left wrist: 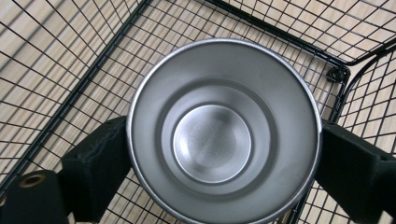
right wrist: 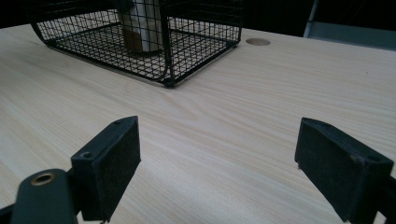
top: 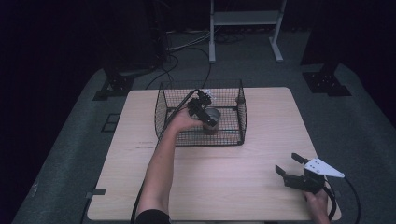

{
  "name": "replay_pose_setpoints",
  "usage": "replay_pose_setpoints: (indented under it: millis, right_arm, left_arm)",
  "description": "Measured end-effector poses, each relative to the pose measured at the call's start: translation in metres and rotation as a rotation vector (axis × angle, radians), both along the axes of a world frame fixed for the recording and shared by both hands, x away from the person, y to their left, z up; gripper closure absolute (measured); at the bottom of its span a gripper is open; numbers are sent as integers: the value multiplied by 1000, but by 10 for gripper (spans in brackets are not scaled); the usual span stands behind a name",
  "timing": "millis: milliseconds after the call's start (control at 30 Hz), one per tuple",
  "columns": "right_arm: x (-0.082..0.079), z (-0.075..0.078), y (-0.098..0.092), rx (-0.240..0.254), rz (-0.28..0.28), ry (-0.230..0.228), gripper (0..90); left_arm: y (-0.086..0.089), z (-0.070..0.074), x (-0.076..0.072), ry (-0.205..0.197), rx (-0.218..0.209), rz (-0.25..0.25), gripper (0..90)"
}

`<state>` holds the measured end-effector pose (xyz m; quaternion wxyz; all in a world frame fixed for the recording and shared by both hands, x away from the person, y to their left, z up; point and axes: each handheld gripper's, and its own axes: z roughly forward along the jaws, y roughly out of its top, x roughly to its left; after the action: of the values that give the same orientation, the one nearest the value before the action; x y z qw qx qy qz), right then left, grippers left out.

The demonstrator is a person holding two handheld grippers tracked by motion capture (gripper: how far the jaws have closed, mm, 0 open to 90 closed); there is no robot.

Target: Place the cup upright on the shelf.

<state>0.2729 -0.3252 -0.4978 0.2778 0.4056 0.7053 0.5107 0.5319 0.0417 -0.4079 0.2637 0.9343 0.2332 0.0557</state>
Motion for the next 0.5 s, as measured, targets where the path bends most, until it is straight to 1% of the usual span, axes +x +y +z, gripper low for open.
replay_pose_setpoints:
  millis: [33,67,167,233,300,333,367,400,500]
  right_arm:
    - [0,0,0,-1,0,-1,135]
    - [0,0,0,-1,0,-1,135]
    - [0,0,0,-2,-2,-2,135]
    - [0,0,0,-2,-2,-1,135]
    - [0,0,0,-3,-3,0,135]
    - [0,0,0,-4,-3,0,135]
    - [0,0,0,-4,-3,0,135]
    - [0,0,0,-5,-3,0,135]
    - [0,0,0,-5,-4,1,135]
  left_arm:
    - [0,1,-1,-13,-3,8,76]
    - [0,1,-1,-13,-3,8,62]
    - [2,5,-1,-8,-25,9,57]
    - [3,6,-2,-9,-31,8,56]
    - [3,9,-3,-12,-48,9,46]
    - [4,12,-3,-21,-66,9,46]
    - [4,12,-3,-21,-66,9,46]
    - [5,15,-4,-28,-78,11,46]
    - [6,17,-5,-31,-81,9,45]
